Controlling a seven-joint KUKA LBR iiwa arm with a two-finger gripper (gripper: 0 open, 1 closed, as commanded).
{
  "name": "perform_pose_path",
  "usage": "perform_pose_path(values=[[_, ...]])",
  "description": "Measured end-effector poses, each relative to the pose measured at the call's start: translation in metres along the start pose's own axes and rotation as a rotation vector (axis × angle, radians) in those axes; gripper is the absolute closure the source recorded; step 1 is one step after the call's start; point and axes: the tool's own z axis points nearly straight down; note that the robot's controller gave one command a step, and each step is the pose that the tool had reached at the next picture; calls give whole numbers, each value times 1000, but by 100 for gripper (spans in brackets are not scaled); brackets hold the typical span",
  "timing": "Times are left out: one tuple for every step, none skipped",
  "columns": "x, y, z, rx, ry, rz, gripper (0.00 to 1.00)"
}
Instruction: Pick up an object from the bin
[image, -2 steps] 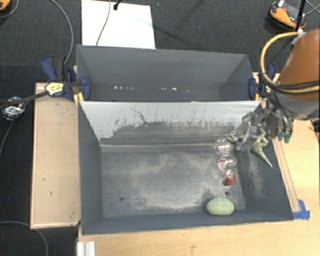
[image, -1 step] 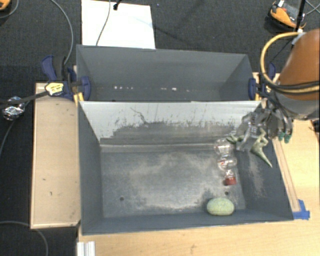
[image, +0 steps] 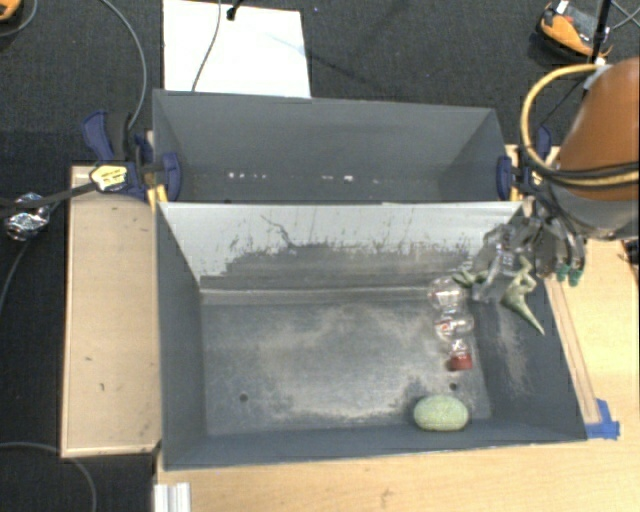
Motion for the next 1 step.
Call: perform_pose_path(values=[[0, 0, 0, 0, 0, -1, 100]])
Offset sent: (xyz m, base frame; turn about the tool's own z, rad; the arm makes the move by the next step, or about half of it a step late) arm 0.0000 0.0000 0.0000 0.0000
